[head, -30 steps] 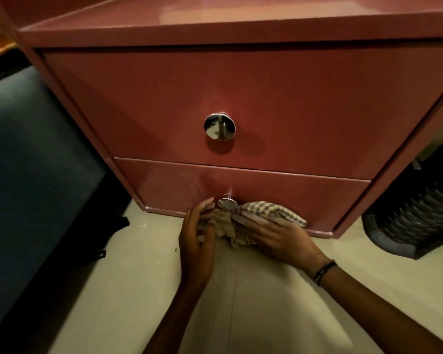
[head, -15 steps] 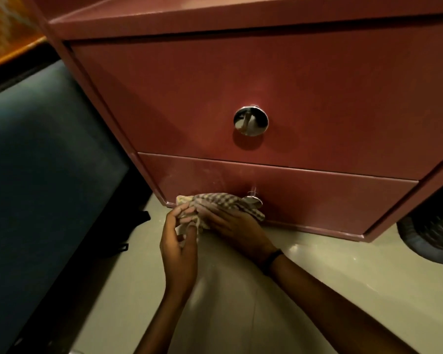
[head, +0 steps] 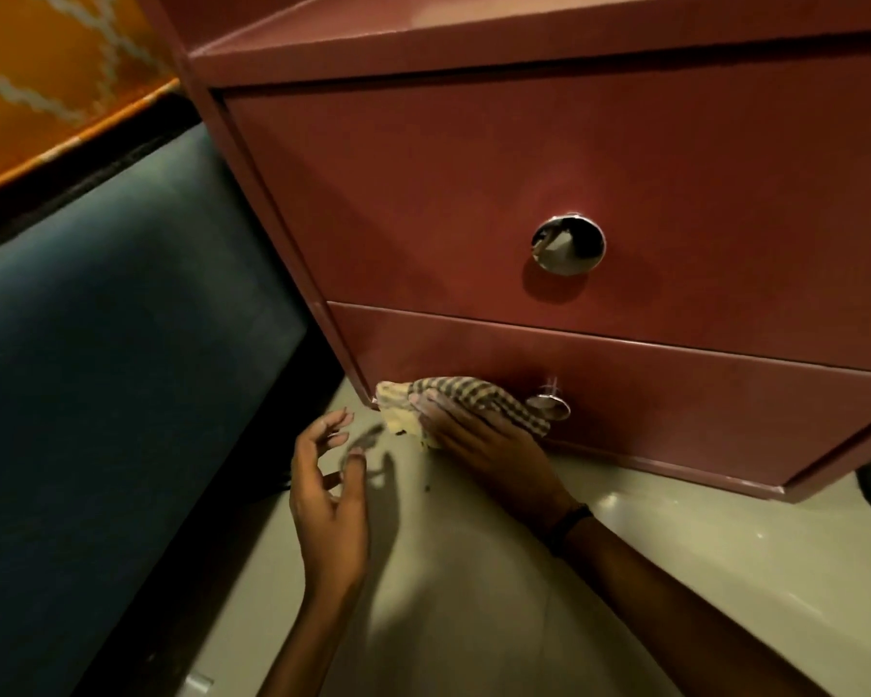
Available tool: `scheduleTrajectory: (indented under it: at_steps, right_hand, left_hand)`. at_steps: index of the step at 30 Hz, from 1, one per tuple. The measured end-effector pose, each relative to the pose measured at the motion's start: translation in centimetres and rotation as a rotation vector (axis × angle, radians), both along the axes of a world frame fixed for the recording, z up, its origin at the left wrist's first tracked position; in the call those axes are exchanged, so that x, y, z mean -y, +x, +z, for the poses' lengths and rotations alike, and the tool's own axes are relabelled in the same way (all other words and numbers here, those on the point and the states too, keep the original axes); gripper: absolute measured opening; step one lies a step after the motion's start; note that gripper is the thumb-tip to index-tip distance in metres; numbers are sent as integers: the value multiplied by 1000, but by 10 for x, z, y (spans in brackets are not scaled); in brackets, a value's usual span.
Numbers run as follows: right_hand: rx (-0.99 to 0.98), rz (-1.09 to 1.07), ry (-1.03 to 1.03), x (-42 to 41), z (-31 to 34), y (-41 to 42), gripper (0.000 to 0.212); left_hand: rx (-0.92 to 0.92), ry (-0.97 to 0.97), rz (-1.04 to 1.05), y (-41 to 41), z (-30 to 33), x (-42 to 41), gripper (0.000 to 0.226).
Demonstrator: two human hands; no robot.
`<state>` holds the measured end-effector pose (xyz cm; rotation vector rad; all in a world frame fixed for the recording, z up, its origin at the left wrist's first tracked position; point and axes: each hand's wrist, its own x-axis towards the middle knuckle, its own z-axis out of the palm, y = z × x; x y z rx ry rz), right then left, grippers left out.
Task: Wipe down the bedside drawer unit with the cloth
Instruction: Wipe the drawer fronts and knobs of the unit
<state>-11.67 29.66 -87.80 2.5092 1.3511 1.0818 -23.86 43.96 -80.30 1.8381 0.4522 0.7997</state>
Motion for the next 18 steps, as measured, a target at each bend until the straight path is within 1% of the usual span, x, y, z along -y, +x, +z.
scheduleTrajectory:
  at_steps: [3,5,6,7,9,10,11,13,15,18]
  right_hand:
    - [77,58,-31,-16,15,9,50]
    - [145,46,0,-32,29,17,60]
    - [146,19,42,-39,41,18,66]
    - [153,6,131,-45,55,19,67]
    - [223,51,388,-58,83,20,50]
    - [237,61,469,-66,94,21,45]
    - [237,68,502,-73,101,22,46]
    - [207,103,445,-90,101,25,57]
    - [140,121,316,-101,85,25,63]
    - [90,149,244,-100,57,20,54]
  left_hand:
    - [-13,-7,-12,0,2,-4,35]
    - [-28,-6,-22,1,3,-7,34]
    - [-34,2,-29,1,4,-8,34]
    - [-39,12,-35,0,4,-9,34]
    - [-43,25,-39,-2,4,-13,33]
    - [-48,23,-33,-3,3,-16,33]
    - [-54,16,-25,-4,3,-18,33]
    - [-62,7,-1,-8,2,-21,35]
    - [-65,-3,18,-12,0,-23,35]
    - [-77,15,34,-15,-1,-24,34]
